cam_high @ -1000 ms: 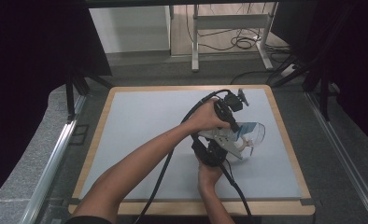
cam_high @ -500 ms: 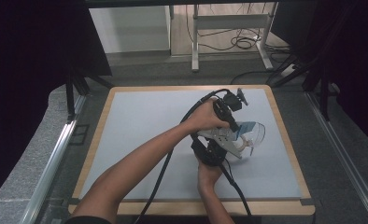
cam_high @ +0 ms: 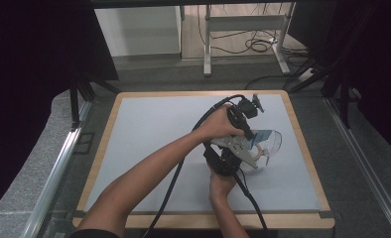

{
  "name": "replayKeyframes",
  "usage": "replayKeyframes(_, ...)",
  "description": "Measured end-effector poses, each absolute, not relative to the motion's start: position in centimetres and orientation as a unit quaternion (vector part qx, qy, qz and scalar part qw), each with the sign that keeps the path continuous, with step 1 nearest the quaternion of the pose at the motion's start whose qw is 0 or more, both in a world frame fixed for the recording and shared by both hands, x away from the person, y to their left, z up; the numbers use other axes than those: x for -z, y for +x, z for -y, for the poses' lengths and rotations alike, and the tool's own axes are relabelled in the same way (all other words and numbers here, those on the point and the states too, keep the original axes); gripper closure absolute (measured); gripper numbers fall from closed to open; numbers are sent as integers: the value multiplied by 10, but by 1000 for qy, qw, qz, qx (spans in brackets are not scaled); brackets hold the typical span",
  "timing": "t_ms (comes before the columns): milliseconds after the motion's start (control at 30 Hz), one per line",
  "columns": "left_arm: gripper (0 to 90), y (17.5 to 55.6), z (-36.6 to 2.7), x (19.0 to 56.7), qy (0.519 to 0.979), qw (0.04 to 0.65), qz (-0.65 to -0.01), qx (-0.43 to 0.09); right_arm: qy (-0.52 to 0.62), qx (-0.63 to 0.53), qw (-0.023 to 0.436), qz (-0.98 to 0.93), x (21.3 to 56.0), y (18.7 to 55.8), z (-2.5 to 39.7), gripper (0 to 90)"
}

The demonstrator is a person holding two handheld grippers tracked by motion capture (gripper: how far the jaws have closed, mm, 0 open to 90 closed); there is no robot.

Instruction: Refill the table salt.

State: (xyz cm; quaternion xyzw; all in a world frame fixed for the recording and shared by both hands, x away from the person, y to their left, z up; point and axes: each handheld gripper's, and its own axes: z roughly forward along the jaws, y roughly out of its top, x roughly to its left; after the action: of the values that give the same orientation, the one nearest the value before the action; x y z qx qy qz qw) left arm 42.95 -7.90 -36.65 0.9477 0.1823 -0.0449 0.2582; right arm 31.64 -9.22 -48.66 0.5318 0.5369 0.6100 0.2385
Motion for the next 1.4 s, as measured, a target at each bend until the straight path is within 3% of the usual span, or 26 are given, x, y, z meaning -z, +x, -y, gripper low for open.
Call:
replayKeyframes(800, 900, 426, 82, 367, 948, 257, -180, 45, 527, -606, 256, -537, 486, 313, 94, 508)
replayKeyframes(1400, 900, 428, 84, 372, 951, 249, -182, 42, 537, -614, 244, -526, 489, 317, 94, 509)
